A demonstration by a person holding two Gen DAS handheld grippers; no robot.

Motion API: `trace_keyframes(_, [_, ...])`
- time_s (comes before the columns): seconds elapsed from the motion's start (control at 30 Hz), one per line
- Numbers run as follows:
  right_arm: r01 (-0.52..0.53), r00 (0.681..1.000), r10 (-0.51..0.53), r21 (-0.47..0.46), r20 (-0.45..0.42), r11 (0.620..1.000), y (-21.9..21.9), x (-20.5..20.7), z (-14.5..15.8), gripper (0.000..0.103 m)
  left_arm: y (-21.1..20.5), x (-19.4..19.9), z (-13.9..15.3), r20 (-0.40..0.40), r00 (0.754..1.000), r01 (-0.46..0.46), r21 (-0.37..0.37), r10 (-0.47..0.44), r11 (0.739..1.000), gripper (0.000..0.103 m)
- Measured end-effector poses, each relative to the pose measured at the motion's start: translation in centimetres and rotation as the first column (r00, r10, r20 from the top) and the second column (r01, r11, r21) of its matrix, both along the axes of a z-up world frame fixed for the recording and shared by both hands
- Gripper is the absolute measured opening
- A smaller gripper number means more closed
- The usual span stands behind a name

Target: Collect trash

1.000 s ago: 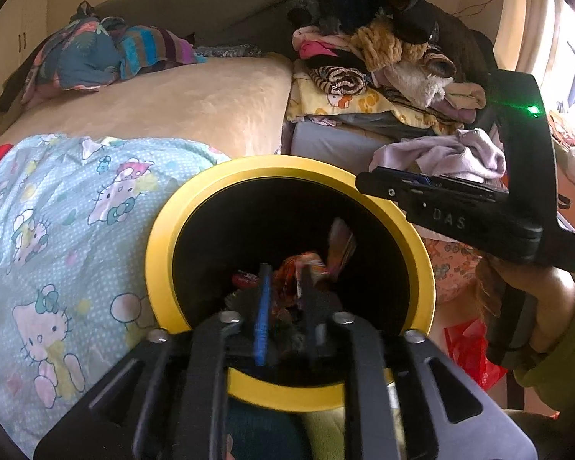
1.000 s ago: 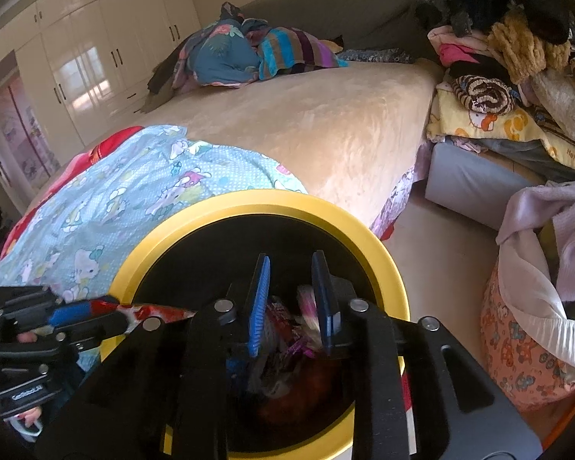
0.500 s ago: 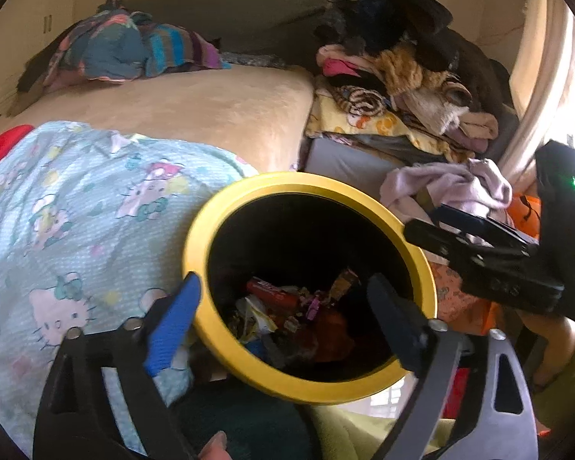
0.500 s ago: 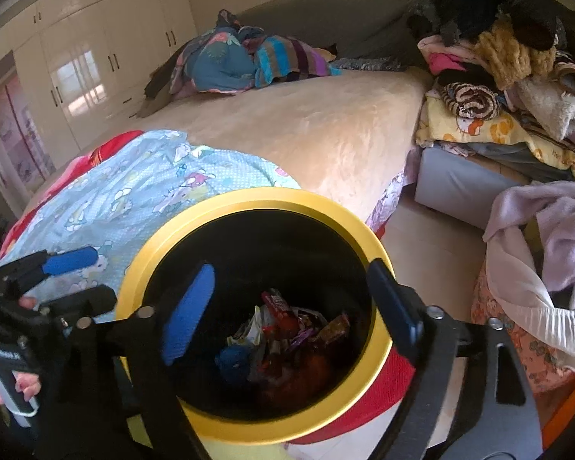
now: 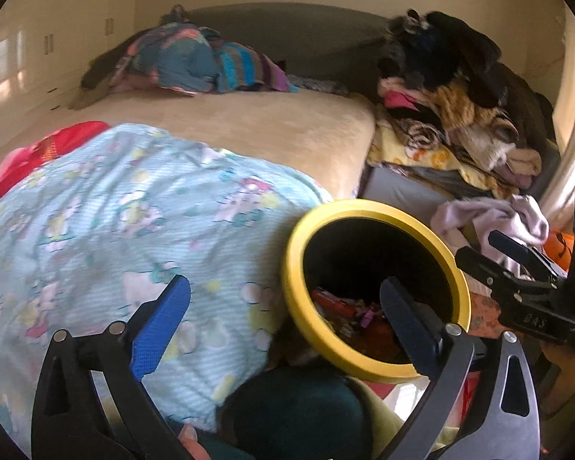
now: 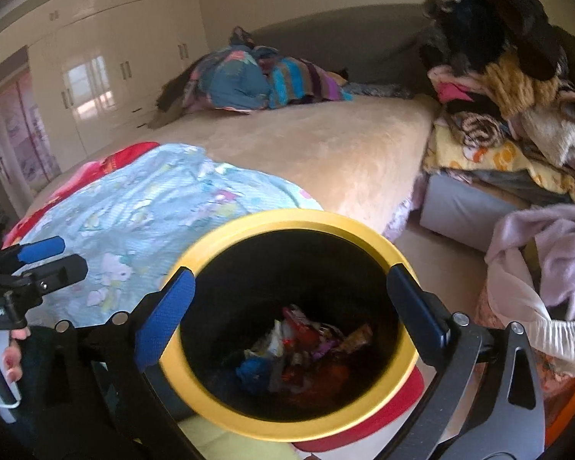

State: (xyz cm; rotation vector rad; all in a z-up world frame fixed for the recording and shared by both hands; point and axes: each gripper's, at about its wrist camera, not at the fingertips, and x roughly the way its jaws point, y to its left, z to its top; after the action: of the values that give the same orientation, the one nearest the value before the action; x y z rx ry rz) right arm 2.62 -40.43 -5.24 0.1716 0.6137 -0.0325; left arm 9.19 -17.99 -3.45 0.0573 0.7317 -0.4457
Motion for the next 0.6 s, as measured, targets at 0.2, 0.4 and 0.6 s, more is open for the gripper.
trace_keyframes(0.2, [-0.054,0.998,0.054,0.001,0.045,0.999,2.7,-0.2,1.3,0.093,3.1,-1.3,1.2,0.035,0.996,-0.084,-0.014,0.085,0.996,0.097])
trace_keyframes(0.4, [-0.098,0.992,0.097,0.008,0.079,0.995,5.0,-0.2,2.2,0.093,5.8,-2.7,2.1,0.071,0.986,-0.148,-0.02,0.149,0.989,0.097])
trace_keyframes(0.6, [-0.141,0.982,0.141,-0.011,0.124,0.99,7.7,-0.5,3.1,0.093,7.9,-4.2,2.5,0.101,0.975,-0.199,-0.018,0.2,0.98,0.097])
